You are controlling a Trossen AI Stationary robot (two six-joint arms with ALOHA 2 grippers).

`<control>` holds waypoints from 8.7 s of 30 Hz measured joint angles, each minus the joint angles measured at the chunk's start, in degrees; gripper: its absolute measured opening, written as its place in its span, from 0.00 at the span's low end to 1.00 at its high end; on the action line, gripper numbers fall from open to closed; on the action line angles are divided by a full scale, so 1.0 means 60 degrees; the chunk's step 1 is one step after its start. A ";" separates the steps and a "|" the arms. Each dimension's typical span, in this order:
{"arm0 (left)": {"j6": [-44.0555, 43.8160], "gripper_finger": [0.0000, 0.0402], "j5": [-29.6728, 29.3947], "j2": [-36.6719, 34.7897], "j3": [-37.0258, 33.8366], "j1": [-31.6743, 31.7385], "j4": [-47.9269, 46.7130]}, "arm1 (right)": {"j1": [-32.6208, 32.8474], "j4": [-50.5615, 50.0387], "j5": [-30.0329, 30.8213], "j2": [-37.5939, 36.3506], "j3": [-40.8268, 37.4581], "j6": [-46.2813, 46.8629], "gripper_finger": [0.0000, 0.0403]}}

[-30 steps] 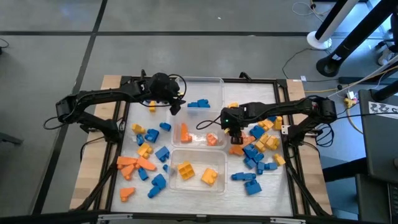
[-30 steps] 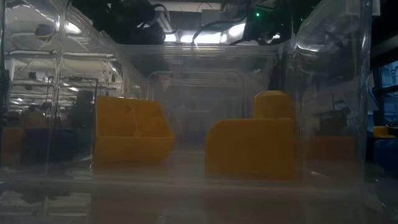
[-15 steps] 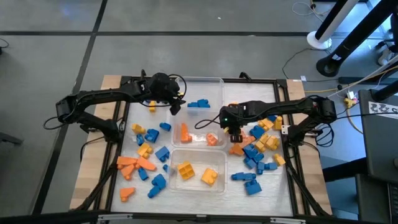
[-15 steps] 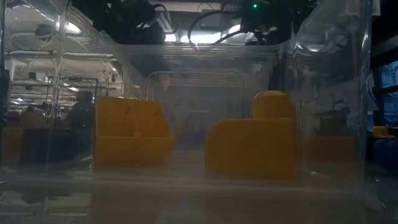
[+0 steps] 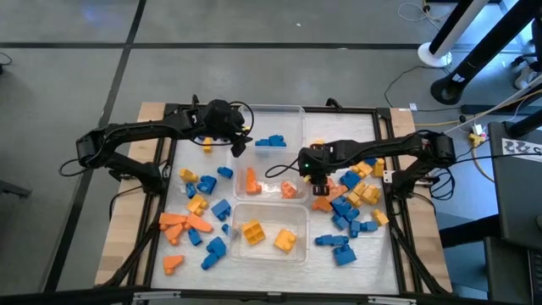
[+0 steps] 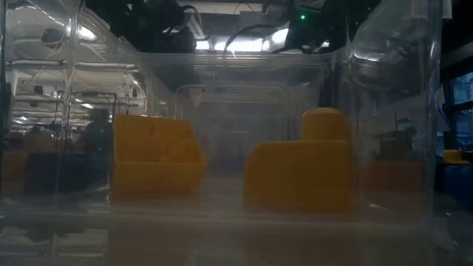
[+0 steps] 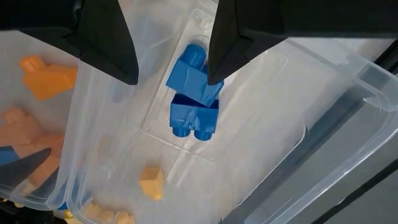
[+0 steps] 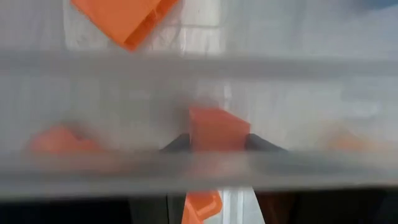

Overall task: Sort blocks
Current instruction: Put the orange game piece into the middle transparent bin, then put the yellow game piece into the bottom transparent bin

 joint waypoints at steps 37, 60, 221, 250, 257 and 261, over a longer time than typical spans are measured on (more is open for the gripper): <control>-0.0138 0.45 0.0000 0.0000 0.0000 0.0000 -0.0012 | -0.0004 0.0438 0.0061 0.0029 -0.0181 0.0273 0.60; -0.0141 0.45 -0.0001 0.0000 0.0000 0.0000 -0.0010 | -0.0131 0.1306 -0.0259 0.0018 -0.1101 0.0722 0.63; -0.7748 0.45 0.1453 -0.1559 -0.1173 0.0342 -0.9525 | -0.1388 -0.5886 -0.1002 0.1730 0.9108 -0.6852 0.63; -0.8820 0.45 -0.0808 -0.1526 -0.1539 0.0332 -0.9420 | -0.1370 -0.5886 -0.1010 0.1730 0.9105 -0.6812 0.63; -0.9119 0.45 -0.0441 -0.1540 -0.2038 0.0331 -0.9149 | -0.1370 -0.5886 -0.1009 0.1730 0.9105 -0.6812 0.63; -0.9260 0.45 -0.0419 -0.1525 -0.2044 0.0330 -0.8994 | -0.1370 -0.5890 -0.1010 0.1730 0.9105 -0.6812 0.63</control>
